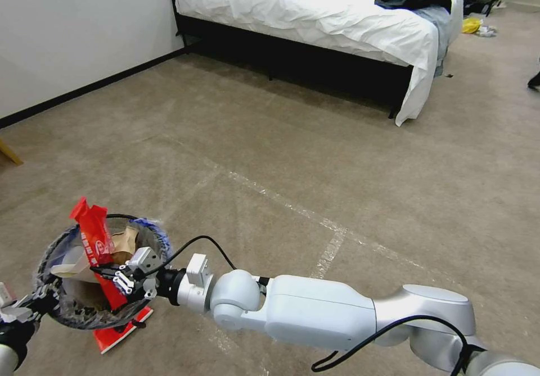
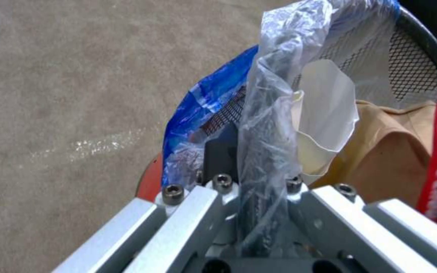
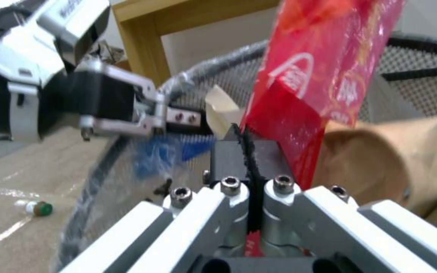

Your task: Pick up the trash bin and place the garbage on the floor into it.

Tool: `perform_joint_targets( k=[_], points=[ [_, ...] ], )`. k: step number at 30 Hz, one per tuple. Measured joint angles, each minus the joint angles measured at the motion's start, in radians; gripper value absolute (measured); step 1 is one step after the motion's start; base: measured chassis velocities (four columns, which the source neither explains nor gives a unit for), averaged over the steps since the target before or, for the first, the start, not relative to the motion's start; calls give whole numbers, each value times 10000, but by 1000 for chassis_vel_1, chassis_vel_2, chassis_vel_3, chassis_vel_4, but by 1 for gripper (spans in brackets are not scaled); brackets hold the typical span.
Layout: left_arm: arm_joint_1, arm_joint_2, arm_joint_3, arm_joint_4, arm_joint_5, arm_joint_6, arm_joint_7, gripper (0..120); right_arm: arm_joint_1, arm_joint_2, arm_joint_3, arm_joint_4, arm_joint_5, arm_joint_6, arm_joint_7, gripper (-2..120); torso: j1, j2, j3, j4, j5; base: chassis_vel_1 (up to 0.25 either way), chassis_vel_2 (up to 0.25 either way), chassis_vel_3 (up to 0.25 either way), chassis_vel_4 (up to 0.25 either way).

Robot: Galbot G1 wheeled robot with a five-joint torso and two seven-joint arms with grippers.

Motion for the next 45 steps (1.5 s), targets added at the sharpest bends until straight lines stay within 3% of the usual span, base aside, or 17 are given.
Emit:
perform_joint_targets(
  k=[37,41,45],
  points=[
    [-116,83,-18,124,-64,-10,-27,1,62,-38,-501,309,-319,132,342,0,0,0,0,0,0,0,0,0,0],
    [-120,81,-18,124,-63,-10,-30,1,77,-78,-480,358,-322,124,362,7,0,0,0,0,0,0,0,0,0],
    [-130,74,-17,124,-54,-11,-36,1,88,-140,-430,474,-346,99,447,27,0,0,0,0,0,0,0,0,0]
  ],
)
